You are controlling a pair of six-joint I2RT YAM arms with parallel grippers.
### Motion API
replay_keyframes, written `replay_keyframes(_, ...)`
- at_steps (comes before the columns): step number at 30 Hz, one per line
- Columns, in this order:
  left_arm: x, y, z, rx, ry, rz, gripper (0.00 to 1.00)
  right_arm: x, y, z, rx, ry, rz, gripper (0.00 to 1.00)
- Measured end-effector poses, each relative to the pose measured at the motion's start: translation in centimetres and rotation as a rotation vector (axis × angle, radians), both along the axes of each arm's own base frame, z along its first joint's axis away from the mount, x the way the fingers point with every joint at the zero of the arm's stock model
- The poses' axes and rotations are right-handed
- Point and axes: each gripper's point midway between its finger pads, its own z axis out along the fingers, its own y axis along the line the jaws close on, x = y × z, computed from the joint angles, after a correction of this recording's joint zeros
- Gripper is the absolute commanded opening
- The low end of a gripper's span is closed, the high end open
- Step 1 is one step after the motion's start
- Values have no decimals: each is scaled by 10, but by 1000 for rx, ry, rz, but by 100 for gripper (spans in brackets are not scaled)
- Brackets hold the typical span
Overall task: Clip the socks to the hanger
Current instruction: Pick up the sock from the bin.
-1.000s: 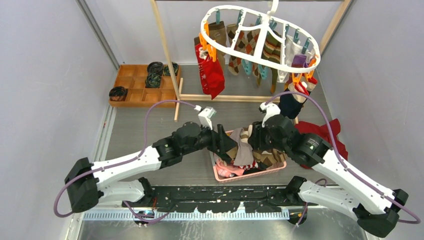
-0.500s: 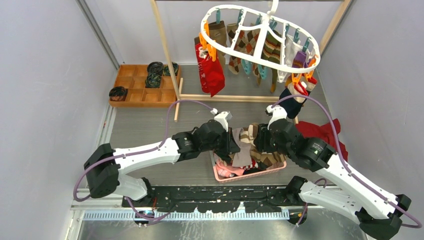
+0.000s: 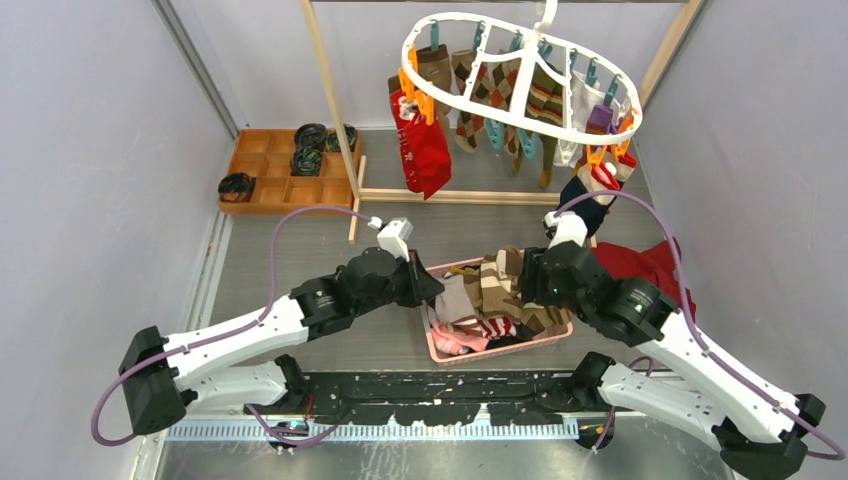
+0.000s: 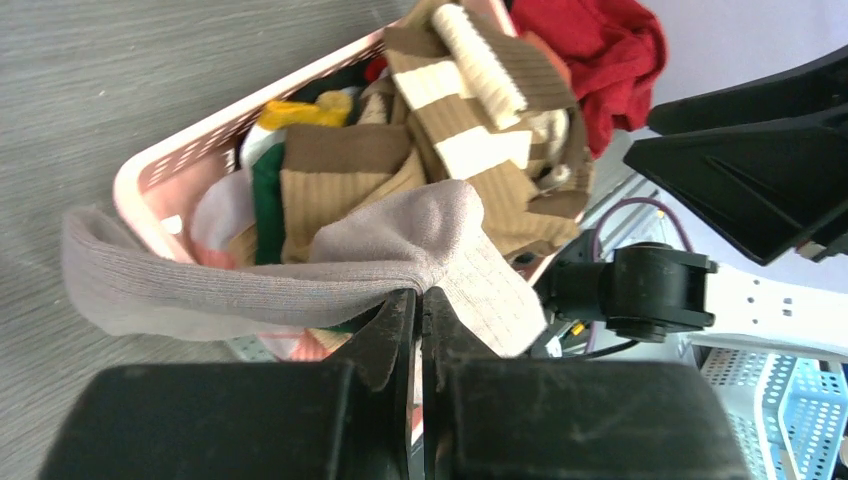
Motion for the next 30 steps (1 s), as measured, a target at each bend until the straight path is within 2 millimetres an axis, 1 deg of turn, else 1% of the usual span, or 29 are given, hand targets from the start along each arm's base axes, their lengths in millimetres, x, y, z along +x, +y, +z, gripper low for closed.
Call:
replay_keyframes(2, 1, 4, -11, 18, 15, 9, 0, 2, 2, -5, -19, 19, -1, 62)
replay_keyframes(4, 1, 5, -15, 25, 23, 11, 0, 3, 4, -11, -37, 39, -4, 63)
replay_keyframes(6, 2, 3, -13, 13, 18, 8, 0, 4, 5, -15, -51, 53, -8, 63)
replay_keyframes(9, 3, -2, -6, -14, 5, -6, 0, 5, 6, -16, -52, 58, -11, 62)
replay_keyframes(12, 2, -6, 2, -42, -17, -26, 0, 4, 11, -10, -18, 43, 15, 62)
replay_keyframes(15, 0, -4, 20, -84, -58, -37, 0, 0, 22, 12, 85, -25, 88, 63)
replay_keyframes(17, -2, 1, 41, -137, -96, -33, 0, -5, 28, 31, 151, -85, 152, 65)
replay_keyframes(18, -2, 3, 49, -158, -110, -30, 0, -6, 30, 35, 163, -98, 171, 66)
replay_keyframes(19, -3, 6, 63, -197, -135, -23, 0, -9, 31, 44, 180, -124, 198, 68)
replay_keyframes(20, -4, 8, 70, -218, -149, -19, 0, -10, 32, 49, 188, -142, 219, 70)
replay_keyframes(22, -4, 12, 88, -269, -180, -10, 0, -11, 32, 55, 180, -164, 247, 73)
replay_keyframes(25, -3, 14, 104, -316, -200, 4, 0, -13, 37, 55, 164, -178, 309, 79)
replay_keyframes(28, -1, 13, 114, -352, -196, 22, 0, -21, 52, 62, 204, -207, 414, 81)
replay_keyframes(30, 1, 13, 122, -377, -187, 38, 0, -27, 66, 65, 242, -226, 503, 84)
